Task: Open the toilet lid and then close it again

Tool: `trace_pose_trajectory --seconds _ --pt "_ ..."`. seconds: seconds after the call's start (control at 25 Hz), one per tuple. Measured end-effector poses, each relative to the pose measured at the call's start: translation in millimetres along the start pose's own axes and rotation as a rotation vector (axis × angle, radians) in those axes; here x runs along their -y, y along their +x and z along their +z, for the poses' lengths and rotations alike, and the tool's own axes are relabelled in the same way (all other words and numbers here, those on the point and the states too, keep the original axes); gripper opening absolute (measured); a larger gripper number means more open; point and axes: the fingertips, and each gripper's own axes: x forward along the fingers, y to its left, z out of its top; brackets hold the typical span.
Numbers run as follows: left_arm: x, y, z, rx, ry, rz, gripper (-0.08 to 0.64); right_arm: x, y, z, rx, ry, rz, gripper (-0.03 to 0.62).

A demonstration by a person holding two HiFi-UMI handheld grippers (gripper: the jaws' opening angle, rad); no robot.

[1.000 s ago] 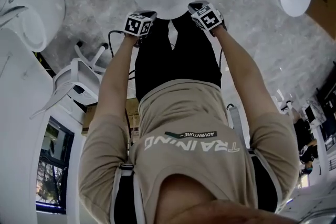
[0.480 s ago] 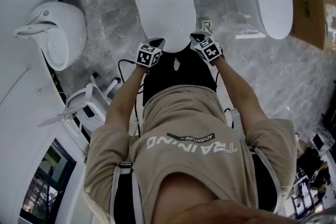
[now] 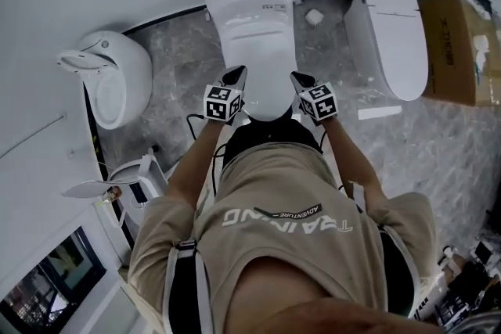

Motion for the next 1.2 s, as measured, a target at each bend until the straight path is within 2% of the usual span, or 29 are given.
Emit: trace_pose_trajectory --seconds 0.12,0.44,0.76,0.88,1.04,1.2 --pt "-3.2 -10.1 36.5 0.053 0.086 0.037 0.005 2.3 -17.7 35.0 0.068 -0.023 -0.012 0.014" --pt "5.5 -53.1 153.3 0.234 0.211 0.056 0.005 2.3 -53.1 128.6 0.211 -0.067 -0.027 0.014" --pt "-8.2 -83.8 224.7 0.351 0.212 0.162 0.005 -6.0 -104.2 239.5 0.399 -0.135 -0.025 0.014" --pt "-12.4 -107.8 255.2 0.433 0.196 0.192 0.005 -14.6 -115.9 264.4 0.436 -0.143 -0.007 0.014" --pt "-7.3 -141.3 288.6 0.523 0.230 0.211 0.005 -30.8 -130.9 294.5 0.493 -0.190 -0.016 0.014" --pt "0.3 -163.6 312.2 0.575 0.271 0.214 0.005 -47.0 -147.5 324.2 0.558 -0.238 -0.038 0.014"
